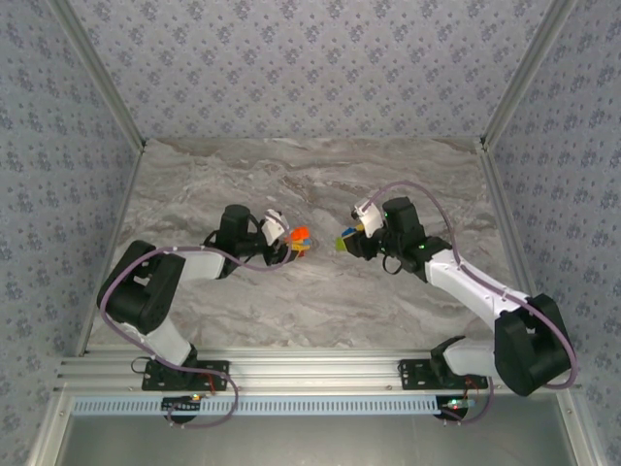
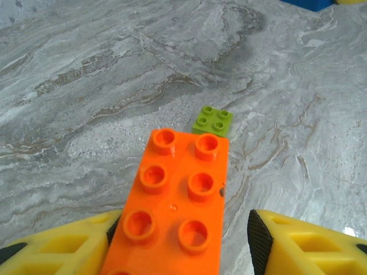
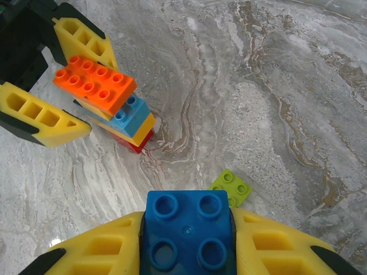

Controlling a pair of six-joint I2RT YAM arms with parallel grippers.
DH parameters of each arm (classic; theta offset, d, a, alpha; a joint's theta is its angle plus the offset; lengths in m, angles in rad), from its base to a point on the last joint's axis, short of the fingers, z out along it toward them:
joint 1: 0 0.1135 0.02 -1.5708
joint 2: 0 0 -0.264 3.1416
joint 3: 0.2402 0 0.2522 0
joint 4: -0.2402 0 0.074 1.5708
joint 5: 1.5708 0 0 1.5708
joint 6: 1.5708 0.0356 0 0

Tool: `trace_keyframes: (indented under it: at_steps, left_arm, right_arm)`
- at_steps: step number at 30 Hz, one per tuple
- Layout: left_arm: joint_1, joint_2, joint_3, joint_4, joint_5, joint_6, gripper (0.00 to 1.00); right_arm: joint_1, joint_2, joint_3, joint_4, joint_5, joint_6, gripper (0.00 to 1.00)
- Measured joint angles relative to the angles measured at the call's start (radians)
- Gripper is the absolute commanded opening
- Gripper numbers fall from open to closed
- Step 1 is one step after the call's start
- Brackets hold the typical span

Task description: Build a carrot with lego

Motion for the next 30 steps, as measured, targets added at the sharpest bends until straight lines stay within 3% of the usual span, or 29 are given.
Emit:
trace_keyframes:
  at_steps: [16,25,30]
  left_arm:
    - [0.0,0.0,0.007,-0.018,0.015,0.001,0.43]
    - [0.0,0.0,0.007,-0.019,0.015,0.001,0.41]
    - [0.007,0.0,0.015,-0.031,0.02,0.001,0.36]
  right_arm:
    - [0.0,0.103,0.128,-0.045,-0.061,-0.039,0.24]
    - [0.0,0.287,0.321,-0.09,-0.224,-0.141,0.22]
    - [-0.006,0.389,0.386,-0.127,-0.344,-0.279,0.16]
